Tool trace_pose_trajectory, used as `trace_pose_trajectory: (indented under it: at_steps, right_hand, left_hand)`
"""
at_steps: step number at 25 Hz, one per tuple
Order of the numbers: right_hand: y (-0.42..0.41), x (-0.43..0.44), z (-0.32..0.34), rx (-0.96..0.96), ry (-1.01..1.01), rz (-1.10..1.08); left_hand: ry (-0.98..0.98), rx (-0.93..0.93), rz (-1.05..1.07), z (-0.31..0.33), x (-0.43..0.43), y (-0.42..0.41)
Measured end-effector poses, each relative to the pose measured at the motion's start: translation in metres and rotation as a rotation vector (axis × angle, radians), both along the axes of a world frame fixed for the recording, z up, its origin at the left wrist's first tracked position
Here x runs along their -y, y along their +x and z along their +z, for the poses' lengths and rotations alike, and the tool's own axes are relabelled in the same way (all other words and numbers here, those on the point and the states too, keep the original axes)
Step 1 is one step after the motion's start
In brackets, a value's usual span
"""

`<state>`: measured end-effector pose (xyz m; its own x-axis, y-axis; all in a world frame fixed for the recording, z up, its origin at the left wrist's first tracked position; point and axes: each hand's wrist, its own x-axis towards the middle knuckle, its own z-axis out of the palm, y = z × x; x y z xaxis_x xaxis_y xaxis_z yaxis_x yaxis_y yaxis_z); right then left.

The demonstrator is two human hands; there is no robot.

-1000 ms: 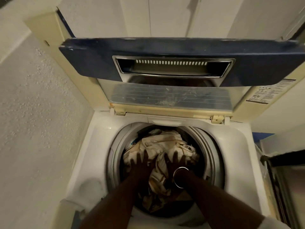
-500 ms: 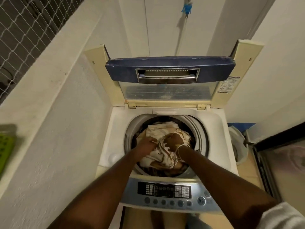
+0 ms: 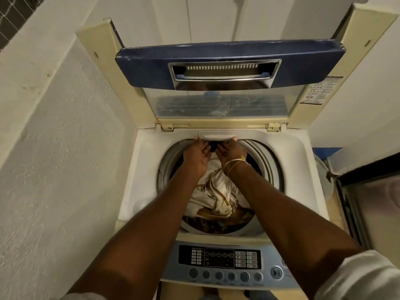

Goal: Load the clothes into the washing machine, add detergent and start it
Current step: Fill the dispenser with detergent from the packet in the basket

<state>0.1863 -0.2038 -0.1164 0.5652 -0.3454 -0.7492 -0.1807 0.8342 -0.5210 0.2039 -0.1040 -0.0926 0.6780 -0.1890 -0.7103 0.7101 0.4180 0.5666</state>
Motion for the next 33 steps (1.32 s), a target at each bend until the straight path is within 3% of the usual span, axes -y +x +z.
trace_pose_trajectory:
  at_steps: [7,11,23,28,33]
  right_hand:
    - [0.004,-0.001,-0.003,0.014,0.045,-0.185]
    - [0.0,0.001,-0.002,0.024,0.066,-0.214]
    - [-0.013,0.003,0.013,0.046,-0.036,-0.145]
    - [-0.031,-0.002,0.013,0.047,-0.028,-0.159]
    - [-0.055,-0.005,0.021,-0.038,-0.177,-0.08]
  left_hand:
    - [-0.128,-0.086,0.169,-0.008,0.013,0.012]
    - [-0.082,-0.069,0.204,-0.007,0.02,0.007]
    - [0.174,-0.042,0.063,-0.011,0.026,0.007]
    - [0.176,0.017,0.065,-0.012,0.017,-0.012]
    - [0.149,0.048,0.031,-0.005,-0.001,-0.039]
